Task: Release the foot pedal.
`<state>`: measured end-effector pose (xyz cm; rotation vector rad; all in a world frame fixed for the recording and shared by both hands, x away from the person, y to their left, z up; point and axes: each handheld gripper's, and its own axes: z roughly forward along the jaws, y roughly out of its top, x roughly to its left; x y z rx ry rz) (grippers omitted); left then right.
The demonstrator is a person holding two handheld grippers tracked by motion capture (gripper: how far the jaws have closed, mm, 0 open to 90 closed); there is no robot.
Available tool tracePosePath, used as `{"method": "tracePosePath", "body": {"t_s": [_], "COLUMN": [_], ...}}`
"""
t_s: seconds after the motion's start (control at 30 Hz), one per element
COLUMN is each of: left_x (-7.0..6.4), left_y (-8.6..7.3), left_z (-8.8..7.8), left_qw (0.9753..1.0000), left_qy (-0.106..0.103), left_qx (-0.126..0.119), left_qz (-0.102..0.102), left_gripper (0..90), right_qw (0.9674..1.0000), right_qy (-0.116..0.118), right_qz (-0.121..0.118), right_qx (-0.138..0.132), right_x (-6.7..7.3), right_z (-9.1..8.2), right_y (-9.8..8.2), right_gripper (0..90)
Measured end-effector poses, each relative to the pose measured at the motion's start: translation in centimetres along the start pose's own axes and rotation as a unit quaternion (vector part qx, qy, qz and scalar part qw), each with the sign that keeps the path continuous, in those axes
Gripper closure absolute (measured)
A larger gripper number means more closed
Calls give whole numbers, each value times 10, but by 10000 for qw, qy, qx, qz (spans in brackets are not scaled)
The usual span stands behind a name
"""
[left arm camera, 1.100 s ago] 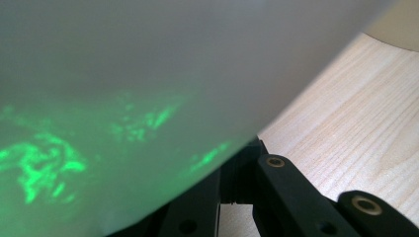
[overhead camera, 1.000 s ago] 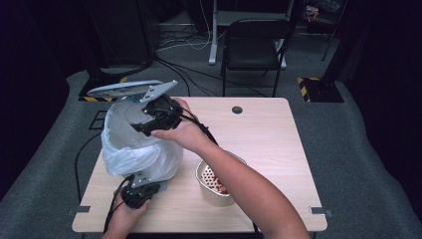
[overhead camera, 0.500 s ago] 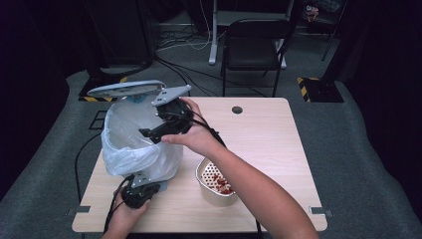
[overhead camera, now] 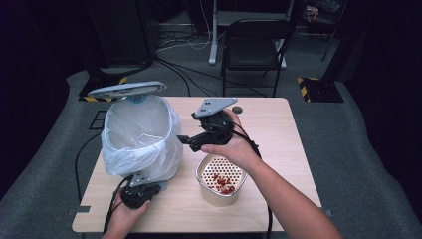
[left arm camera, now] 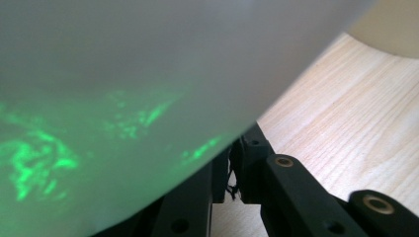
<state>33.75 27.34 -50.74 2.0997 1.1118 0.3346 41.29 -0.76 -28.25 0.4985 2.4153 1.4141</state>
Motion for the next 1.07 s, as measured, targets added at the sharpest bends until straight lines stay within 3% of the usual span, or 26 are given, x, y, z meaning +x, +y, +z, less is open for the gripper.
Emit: {"method": "tracePosePath", "body": {"t_s": [0.1,0.17,0.2,0.3,0.37,0.4,0.43,0.47,0.53,0.57,0.7,0.93,1.07], "left_x": [-1,1,-1,1,0,4,4,9,0,-2,-5,-8,-6], "left_y": [0,0,1,2,2,3,4,5,2,2,2,2,1], "left_z": [-1,-3,-3,-5,-8,-11,-12,-12,-13,-13,-17,-29,-41], "left_qw": [9998,9998,9994,9992,9980,9988,9987,9982,9977,9974,9981,9970,9961], "left_qy": [-46,-94,-114,-181,-237,-217,-267,-383,-343,-361,-371,-458,-511], "left_qx": [-108,-139,-219,-271,-390,-374,-349,-414,-374,-378,-350,-409,-545], "left_qz": [-141,-96,-247,-247,-447,-241,-241,186,-447,-488,-336,-464,-470], "left_gripper": [824,825,827,825,812,803,784,779,760,735,678,524,425], "right_qw": [9999,9998,9997,9995,9992,9991,9989,9986,9981,9979,9970,9943,9895], "right_qy": [-93,-161,-202,-282,-345,-366,-406,-454,-531,-539,-661,-900,-1206], "right_qz": [115,134,139,150,222,217,236,270,302,340,391,553,793], "right_qx": [33,51,34,46,36,37,28,63,80,94,128,169,81], "right_x": [-6,-9,-11,-14,-15,-15,-15,-15,-16,-16,-19,-24,-26], "right_z": [-8,-13,-15,-22,-27,-29,-32,-36,-41,-43,-52,-69,-90], "right_y": [-12,-19,-23,-33,-40,-42,-46,-50,-58,-61,-74,-96,-120], "right_gripper": [197,197,199,201,204,204,207,209,209,209,213,222,221]}}
